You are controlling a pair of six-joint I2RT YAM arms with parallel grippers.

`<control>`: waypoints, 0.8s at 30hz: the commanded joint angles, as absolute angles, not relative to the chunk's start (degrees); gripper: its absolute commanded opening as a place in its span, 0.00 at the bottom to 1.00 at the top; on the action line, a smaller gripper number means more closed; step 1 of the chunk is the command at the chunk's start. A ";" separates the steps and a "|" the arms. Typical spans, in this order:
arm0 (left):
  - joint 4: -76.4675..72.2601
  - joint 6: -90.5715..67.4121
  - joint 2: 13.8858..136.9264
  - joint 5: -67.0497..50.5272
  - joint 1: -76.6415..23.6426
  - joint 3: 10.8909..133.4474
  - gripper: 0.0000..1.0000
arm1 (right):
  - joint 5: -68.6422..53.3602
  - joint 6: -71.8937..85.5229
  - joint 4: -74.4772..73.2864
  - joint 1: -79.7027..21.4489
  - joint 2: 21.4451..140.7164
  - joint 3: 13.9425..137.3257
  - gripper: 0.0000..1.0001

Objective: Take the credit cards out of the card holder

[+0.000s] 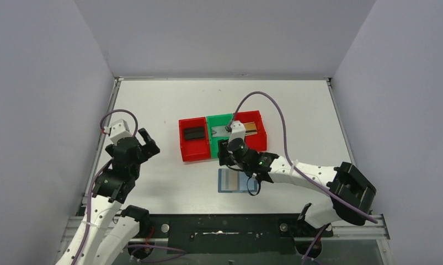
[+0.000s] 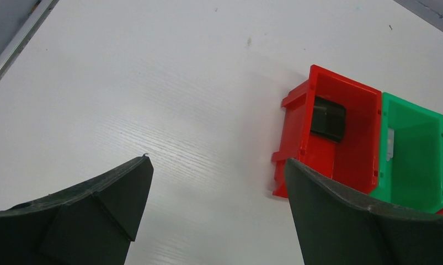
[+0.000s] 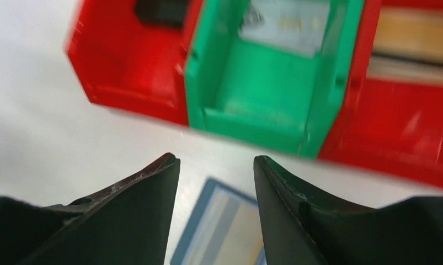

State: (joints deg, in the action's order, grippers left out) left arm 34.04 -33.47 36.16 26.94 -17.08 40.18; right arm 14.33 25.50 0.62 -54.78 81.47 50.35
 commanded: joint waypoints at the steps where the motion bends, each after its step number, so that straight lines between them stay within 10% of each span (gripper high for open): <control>1: 31.46 -32.09 36.61 25.92 -16.71 40.17 0.92 | 20.82 47.04 -7.95 -58.40 79.47 44.95 0.53; 24: 31.25 -31.38 39.34 24.98 -16.75 40.15 0.92 | 24.96 57.16 -16.14 -63.89 93.18 47.83 0.46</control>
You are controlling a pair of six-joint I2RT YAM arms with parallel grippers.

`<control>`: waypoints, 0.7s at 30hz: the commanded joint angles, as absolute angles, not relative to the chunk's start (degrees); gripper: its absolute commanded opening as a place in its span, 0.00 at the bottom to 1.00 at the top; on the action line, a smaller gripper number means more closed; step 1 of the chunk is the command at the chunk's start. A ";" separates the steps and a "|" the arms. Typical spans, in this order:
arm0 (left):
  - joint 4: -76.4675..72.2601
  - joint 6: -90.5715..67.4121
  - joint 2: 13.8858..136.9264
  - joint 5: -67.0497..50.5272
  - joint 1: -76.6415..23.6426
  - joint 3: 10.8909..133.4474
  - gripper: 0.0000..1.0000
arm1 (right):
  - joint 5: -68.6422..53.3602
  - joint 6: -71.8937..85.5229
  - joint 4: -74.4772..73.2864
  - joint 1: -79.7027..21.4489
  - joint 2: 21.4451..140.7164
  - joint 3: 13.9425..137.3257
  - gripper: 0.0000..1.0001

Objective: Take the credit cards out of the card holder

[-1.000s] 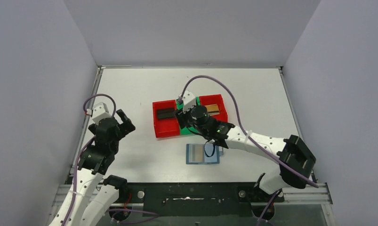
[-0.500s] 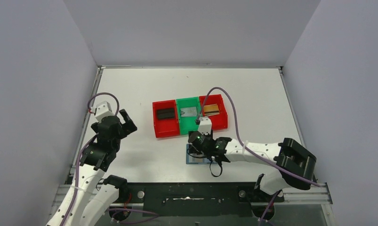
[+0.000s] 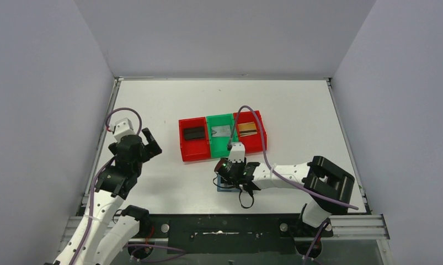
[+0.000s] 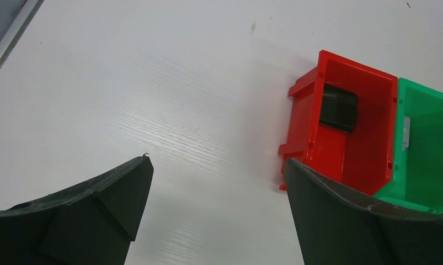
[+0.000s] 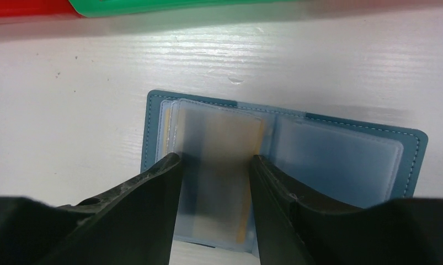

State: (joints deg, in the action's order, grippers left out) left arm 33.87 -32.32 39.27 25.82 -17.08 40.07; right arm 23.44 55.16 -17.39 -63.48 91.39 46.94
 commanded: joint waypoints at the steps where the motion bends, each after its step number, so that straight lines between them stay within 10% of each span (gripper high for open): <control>1: 31.22 -31.33 39.30 24.92 -16.72 40.14 0.92 | 25.03 57.52 -16.12 -63.87 93.57 47.70 0.44; 11: 29.42 -29.86 39.97 20.24 -16.77 40.25 0.92 | 24.45 57.80 -11.43 -63.55 91.21 44.30 0.28; 21: 14.51 -33.03 41.32 -18.19 -19.37 36.26 0.82 | 6.88 59.03 14.57 -54.66 82.19 27.88 0.27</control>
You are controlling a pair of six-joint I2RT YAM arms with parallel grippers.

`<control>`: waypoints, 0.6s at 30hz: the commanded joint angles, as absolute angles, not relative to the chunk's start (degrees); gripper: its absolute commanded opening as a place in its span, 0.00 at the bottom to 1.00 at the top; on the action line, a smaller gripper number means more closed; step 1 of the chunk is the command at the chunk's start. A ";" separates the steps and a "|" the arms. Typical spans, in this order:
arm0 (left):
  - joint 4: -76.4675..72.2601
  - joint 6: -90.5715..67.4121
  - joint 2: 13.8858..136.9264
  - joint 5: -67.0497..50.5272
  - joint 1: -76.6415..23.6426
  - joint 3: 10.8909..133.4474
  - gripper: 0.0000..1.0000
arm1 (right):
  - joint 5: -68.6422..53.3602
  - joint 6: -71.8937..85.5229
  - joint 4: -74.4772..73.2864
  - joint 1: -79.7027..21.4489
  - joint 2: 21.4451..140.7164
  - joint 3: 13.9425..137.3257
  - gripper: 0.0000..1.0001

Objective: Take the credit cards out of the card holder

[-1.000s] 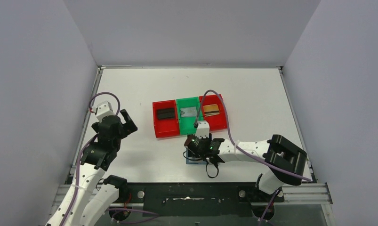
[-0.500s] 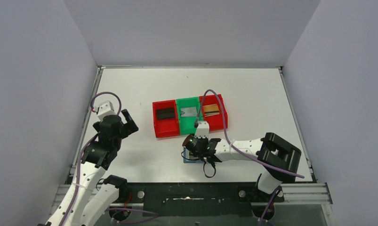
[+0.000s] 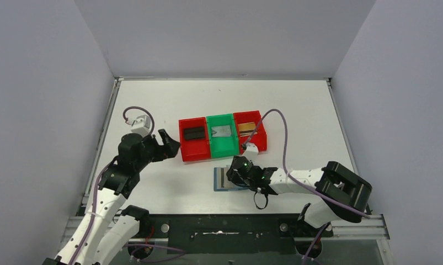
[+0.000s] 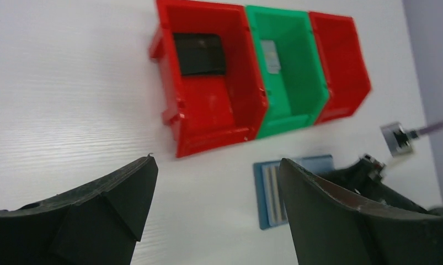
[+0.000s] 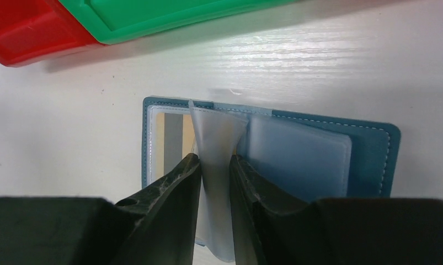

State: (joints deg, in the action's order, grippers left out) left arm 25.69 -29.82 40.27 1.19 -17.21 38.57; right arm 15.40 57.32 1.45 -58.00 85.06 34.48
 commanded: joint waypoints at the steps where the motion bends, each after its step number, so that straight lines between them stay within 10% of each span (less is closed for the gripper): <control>1: 13.22 -33.91 41.93 -18.66 -21.64 35.58 0.81 | 5.43 59.92 17.94 -53.56 81.42 25.64 0.27; 9: 3.86 -38.68 52.95 -0.01 -51.20 35.00 0.81 | -0.02 65.44 35.94 -49.79 81.36 15.36 0.28; 18: -11.05 -43.83 71.08 2.80 -58.21 35.28 0.81 | -0.82 69.29 45.79 -47.08 82.63 8.43 0.29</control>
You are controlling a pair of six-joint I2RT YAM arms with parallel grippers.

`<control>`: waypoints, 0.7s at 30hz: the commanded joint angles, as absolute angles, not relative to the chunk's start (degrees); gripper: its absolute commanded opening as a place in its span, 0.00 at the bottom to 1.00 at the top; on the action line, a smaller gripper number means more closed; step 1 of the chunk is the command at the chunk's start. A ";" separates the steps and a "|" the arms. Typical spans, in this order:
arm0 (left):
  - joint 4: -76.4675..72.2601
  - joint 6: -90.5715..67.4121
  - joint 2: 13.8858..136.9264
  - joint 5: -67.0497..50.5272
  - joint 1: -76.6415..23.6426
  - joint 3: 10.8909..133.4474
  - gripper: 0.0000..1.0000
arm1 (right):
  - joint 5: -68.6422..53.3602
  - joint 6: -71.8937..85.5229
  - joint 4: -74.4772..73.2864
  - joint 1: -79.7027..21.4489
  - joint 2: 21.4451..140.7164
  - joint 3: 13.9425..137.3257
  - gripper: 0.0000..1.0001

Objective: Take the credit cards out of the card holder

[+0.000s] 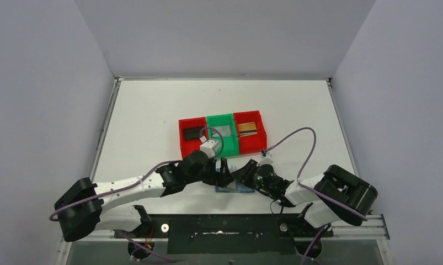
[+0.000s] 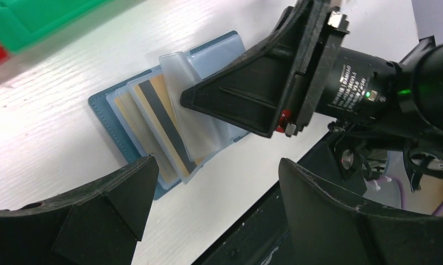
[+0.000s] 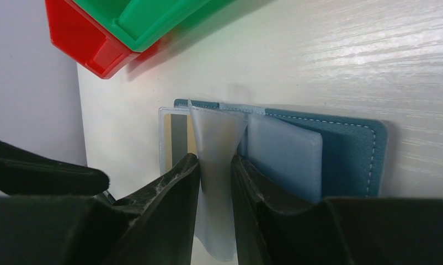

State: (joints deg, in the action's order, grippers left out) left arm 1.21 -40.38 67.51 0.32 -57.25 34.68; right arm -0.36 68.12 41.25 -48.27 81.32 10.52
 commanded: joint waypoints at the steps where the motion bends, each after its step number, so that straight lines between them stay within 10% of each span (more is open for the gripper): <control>1: -12.58 -44.52 72.39 2.81 -58.46 35.13 0.81 | -1.06 69.60 46.99 -46.90 82.84 7.83 0.29; 21: -20.01 -50.76 84.18 2.07 -59.50 34.55 0.78 | -3.90 72.17 52.53 -44.05 84.93 5.18 0.30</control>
